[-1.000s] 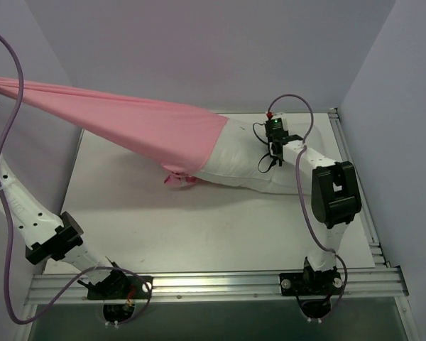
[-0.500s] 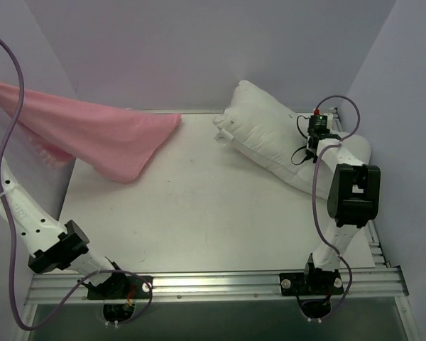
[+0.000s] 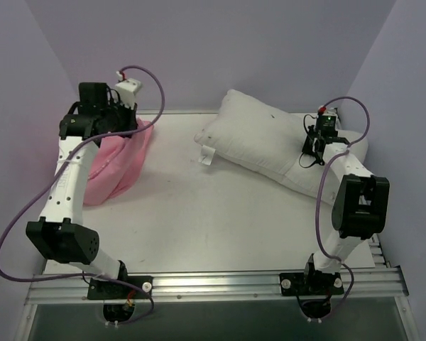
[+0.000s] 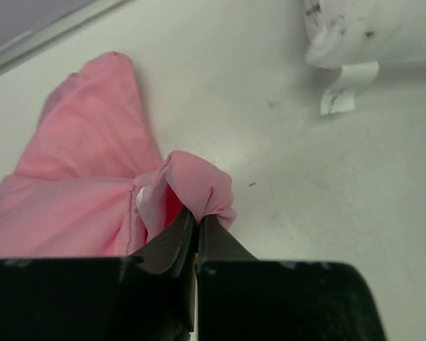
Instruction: Remove the pillowcase from the pillow
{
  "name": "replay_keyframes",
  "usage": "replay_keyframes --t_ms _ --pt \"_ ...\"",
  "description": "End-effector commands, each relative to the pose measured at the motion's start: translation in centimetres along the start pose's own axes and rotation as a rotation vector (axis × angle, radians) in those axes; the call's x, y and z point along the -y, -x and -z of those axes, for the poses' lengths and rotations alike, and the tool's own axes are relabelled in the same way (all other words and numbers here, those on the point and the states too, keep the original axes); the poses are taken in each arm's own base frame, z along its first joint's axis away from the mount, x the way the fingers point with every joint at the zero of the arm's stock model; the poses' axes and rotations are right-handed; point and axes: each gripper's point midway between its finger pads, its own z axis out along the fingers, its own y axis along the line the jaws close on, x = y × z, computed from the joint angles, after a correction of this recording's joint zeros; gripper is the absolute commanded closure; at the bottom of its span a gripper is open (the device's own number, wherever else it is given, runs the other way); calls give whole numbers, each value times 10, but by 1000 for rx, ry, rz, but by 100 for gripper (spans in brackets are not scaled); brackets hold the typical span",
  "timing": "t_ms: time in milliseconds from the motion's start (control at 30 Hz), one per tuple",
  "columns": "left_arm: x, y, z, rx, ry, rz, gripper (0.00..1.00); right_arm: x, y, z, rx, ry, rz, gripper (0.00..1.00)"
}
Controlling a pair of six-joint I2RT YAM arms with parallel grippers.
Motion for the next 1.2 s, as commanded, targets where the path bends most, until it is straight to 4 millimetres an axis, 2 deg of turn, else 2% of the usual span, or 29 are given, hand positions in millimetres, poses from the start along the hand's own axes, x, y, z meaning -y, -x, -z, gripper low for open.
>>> replay_keyframes --t_ms 0,33,67,100,133,167,233,267,333,467,500,600,633,700,733,800,833,867,900,933,1000,1033,1067,1100,1167 --pt "13 -15 -15 -37 -26 -79 98 -22 -88 13 -316 84 -23 100" --pt "9 -34 -29 -102 -21 -82 95 -21 -85 15 -308 77 -22 95" --pt "6 -49 -33 -156 -13 -78 54 -21 -85 16 -309 72 -18 68" --pt "3 -60 -38 -198 -5 -83 19 -21 -85 18 -307 69 -15 56" --pt "-1 -73 -45 -248 2 -102 6 -19 -82 20 -295 57 -9 47" --pt "-1 -85 -46 -289 -2 -105 6 -22 -82 23 -293 52 7 17" --pt "-1 -96 -46 -321 -10 -130 6 -24 -71 30 -260 34 25 1" --pt "-2 -99 -43 -330 -3 -132 6 -21 -68 32 -248 9 35 0" --pt "-3 -98 -37 -329 17 -133 6 -31 -56 42 -212 18 55 0" --pt "-6 -98 -9 -310 85 -128 6 -36 -36 62 -146 4 65 0" --pt "-7 -113 -6 -344 101 -127 6 -35 -31 67 -126 -8 68 0" --pt "-11 -130 18 -367 171 -149 6 -39 -15 95 -38 2 61 0" --pt "-8 -148 28 -387 176 -164 6 -45 -15 102 -19 12 63 0" --pt "-6 -167 38 -404 190 -185 6 -45 -13 122 37 21 51 0" --pt "-1 -188 47 -421 191 -201 6 -43 -13 129 60 15 42 0" --pt "3 -203 56 -413 197 -213 6 -43 -18 146 103 35 -4 0" --pt "5 -205 68 -375 213 -228 6 -45 -21 151 106 60 -20 0" --pt "9 -224 68 -398 208 -227 6 -50 -26 156 108 89 -37 0" --pt "10 -229 73 -389 222 -225 6 -55 -30 161 110 132 -30 0" --pt "10 -229 84 -350 258 -212 6 -61 -42 170 103 196 -23 0" --pt "13 -246 91 -364 270 -183 6 -63 -47 184 138 230 -35 0" --pt "14 -248 99 -338 287 -167 6 -64 -62 183 109 257 -32 0" --pt "14 -258 99 -355 292 -160 6 -64 -69 186 102 270 -31 0" --pt "6 -259 105 -352 336 -146 6 -63 -70 193 117 286 -43 0" --pt "-12 -256 116 -346 455 -116 6 -65 -85 196 89 324 -38 0"
